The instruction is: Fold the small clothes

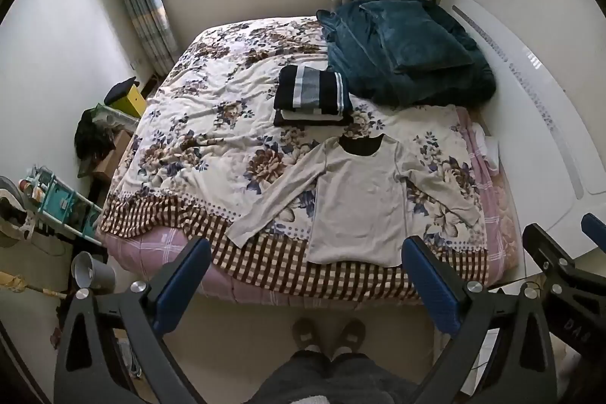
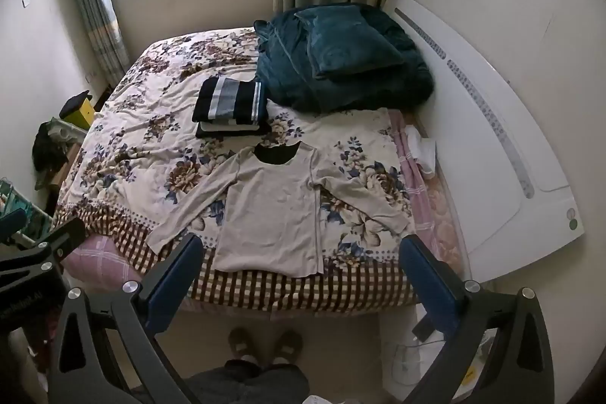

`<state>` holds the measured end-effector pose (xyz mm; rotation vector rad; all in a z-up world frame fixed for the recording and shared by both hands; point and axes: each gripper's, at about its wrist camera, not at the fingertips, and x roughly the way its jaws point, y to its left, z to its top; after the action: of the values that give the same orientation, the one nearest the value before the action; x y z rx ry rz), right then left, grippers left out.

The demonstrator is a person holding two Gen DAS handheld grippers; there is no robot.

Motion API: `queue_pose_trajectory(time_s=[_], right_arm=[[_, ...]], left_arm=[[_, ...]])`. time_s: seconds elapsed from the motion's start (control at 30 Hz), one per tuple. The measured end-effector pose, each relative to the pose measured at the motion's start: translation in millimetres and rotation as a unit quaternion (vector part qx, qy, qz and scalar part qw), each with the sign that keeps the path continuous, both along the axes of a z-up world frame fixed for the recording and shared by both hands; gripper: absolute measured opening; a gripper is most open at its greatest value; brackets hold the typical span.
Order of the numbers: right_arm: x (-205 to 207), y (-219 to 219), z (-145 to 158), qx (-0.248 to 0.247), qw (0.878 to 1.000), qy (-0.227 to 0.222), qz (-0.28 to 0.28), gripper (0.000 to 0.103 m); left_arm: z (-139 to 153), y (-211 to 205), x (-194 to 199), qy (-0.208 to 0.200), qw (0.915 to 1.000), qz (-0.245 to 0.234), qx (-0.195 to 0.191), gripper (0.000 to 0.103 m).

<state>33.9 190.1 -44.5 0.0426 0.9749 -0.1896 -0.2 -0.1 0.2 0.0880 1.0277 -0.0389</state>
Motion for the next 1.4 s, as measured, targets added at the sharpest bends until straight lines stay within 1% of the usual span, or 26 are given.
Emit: queue_pose_trajectory(time_s=[0.17, 0.33, 0.43, 0.53, 0.6, 0.67, 0.7, 0.83, 1.4], right_arm=[[1, 0, 1, 0.001, 1.000, 0.005, 0.002, 0.103], [0, -1, 3, 0.004, 1.000, 0.003, 0.003, 0.103], [5, -2, 12, 0.003, 1.000, 0.003, 0.006, 0.103], [2, 4, 12, -0.001, 1.000, 0.002, 0.006, 0.103], [3, 5, 13, -0.002, 1.000, 0.001, 0.006, 0.103], [2, 2, 7, 0.000, 1.000, 0.000, 0.007, 0.103], [2, 0, 12, 0.001, 1.000, -0.002, 0.008, 0.103], [3, 0, 15, 0.002, 1.000, -0.002, 0.011, 0.103], [2, 4, 15, 0.000, 1.000, -0.003, 0.011, 0.103]], left_arm=[[-1, 0, 0, 0.000, 1.0000, 0.004, -0.003, 0.103], [5, -2, 6, -0.002, 1.0000, 0.001, -0.005, 0.103], [8, -2, 9, -0.001, 1.0000, 0.003, -0.007, 0.103], [14, -4, 9, -0.003, 1.0000, 0.000, -0.007, 0.103], [12, -3, 7, -0.004, 1.0000, -0.003, -0.007, 0.103], [12, -3, 8, -0.005, 1.0000, -0.002, -0.007, 0.103], [13, -3, 8, -0.005, 1.0000, -0.003, -0.007, 0.103], [14, -7, 9, -0.005, 0.9999, -0.002, -0.010, 0.103], [15, -6, 9, -0.010, 0.9999, -0.002, -0.014, 0.103]])
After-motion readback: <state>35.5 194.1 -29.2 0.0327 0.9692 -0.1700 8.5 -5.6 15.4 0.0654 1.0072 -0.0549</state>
